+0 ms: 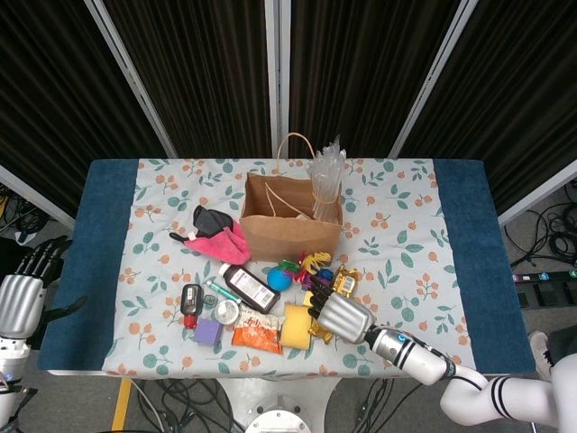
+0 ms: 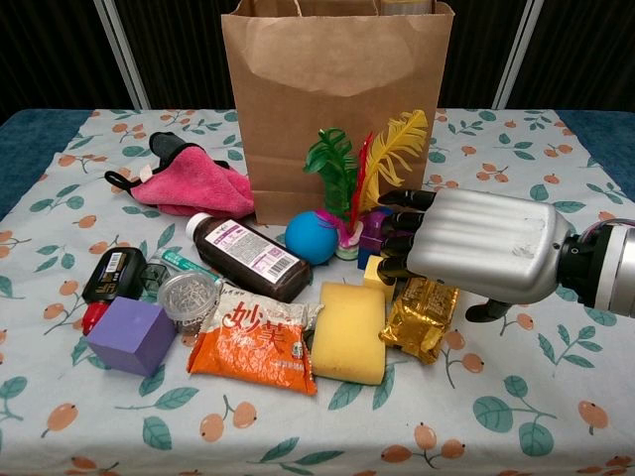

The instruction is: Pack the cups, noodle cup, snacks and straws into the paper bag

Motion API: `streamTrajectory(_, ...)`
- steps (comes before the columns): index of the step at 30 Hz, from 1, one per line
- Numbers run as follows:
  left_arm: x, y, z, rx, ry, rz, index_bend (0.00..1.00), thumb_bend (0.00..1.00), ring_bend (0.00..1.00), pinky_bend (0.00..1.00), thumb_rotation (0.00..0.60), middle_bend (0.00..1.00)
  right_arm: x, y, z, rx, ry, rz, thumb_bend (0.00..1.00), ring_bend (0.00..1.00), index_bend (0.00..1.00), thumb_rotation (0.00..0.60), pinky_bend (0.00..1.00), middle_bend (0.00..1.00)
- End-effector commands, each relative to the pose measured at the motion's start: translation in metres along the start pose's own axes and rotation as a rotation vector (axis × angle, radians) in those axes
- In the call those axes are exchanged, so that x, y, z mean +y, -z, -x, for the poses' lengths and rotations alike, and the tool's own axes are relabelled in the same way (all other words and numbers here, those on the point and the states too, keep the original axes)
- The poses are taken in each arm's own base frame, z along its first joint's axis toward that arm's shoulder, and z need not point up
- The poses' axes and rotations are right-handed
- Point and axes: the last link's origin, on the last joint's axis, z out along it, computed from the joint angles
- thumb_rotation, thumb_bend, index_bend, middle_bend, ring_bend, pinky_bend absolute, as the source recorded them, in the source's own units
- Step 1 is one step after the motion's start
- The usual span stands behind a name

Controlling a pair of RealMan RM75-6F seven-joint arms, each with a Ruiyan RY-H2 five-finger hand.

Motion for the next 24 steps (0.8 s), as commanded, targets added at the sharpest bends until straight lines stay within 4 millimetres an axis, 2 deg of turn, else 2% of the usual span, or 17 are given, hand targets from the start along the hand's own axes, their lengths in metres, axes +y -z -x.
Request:
streamTrajectory(1, -0.001, 0.0, 0.001, -0.003, -0.001, -0.004, 0.18, 0.1, 0.15, 0.21, 0.6, 0.22, -0.002, 0.0, 0.003, -0.004, -0.007, 0.002, 0.0, 0.19, 0.35, 0.6, 0.04, 0.33)
streamTrajectory(8, -0.003, 0.002, 0.002, -0.008, -0.004, -0.008, 0.18, 0.1, 0.15, 0.21, 0.6, 0.22, -0.007, -0.005, 0.006, -0.002, -0.015, 0.008, 0.01, 0.3, 0.51, 0.6, 0.1, 0.43)
streamTrajectory(15, -0.004, 0.004, 0.001, -0.002, -0.002, -0.008, 0.18, 0.1, 0.15, 0.21, 0.6, 0.22, -0.008, -0.006, -0.002, 0.073, -0.036, 0.027, 0.1, 0.42, 0.64, 0.6, 0.19, 0.54)
streamTrajectory(19, -0.001, 0.002, 0.0, -0.002, 0.003, -0.001, 0.18, 0.1, 0.15, 0.21, 0.6, 0.22, -0.002, 0.001, -0.021, 0.161, -0.06, 0.059, 0.11, 0.43, 0.66, 0.6, 0.19, 0.55)
streamTrajectory(24, 0.004, 0.002, 0.0, -0.004, 0.009, 0.012, 0.18, 0.1, 0.15, 0.21, 0.6, 0.22, 0.014, 0.019, -0.062, 0.294, -0.107, 0.135, 0.12, 0.43, 0.66, 0.6, 0.19, 0.55)
